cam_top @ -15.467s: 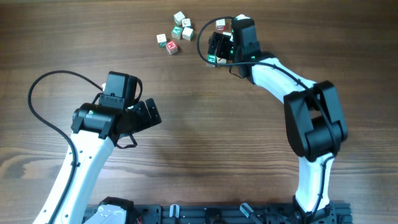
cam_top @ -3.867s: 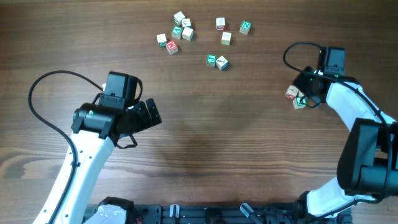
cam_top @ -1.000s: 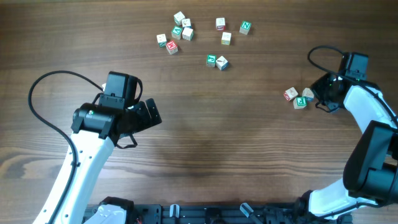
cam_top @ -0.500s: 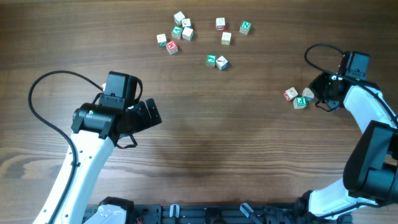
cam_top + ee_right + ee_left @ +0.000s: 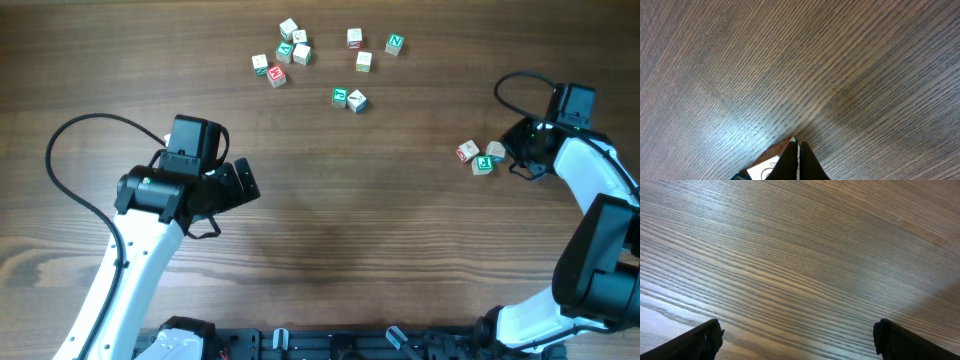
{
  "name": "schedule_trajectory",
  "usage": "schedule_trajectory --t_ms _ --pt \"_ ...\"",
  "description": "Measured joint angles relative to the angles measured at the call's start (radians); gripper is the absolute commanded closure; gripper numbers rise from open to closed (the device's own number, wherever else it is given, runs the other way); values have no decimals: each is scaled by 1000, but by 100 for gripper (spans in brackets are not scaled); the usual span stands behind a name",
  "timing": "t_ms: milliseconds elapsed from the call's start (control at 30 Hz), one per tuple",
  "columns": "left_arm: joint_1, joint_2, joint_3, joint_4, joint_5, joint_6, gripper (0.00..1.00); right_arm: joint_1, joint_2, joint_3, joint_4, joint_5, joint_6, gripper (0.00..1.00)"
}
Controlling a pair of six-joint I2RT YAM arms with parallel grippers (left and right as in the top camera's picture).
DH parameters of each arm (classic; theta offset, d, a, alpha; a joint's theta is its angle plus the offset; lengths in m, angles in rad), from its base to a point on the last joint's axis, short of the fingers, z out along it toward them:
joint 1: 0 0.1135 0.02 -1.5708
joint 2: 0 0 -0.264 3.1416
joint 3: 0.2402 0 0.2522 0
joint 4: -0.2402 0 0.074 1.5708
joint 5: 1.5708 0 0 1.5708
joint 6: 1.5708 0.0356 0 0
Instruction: Form a circle
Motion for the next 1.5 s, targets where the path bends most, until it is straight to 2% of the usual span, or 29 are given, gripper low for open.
schedule_trajectory --t_ms 500,900,1167,1500 --pt "0 0 0 0 0 0 0 0 18 0 2 -39 -40 96" --pt "0 0 0 0 0 0 0 0 18 0 64 -90 -97 95" --pt "0 0 0 0 0 0 0 0 18 0 49 -37 -77 96" --pt "0 0 0 0 0 0 0 0 18 0 47 -87 -123 96"
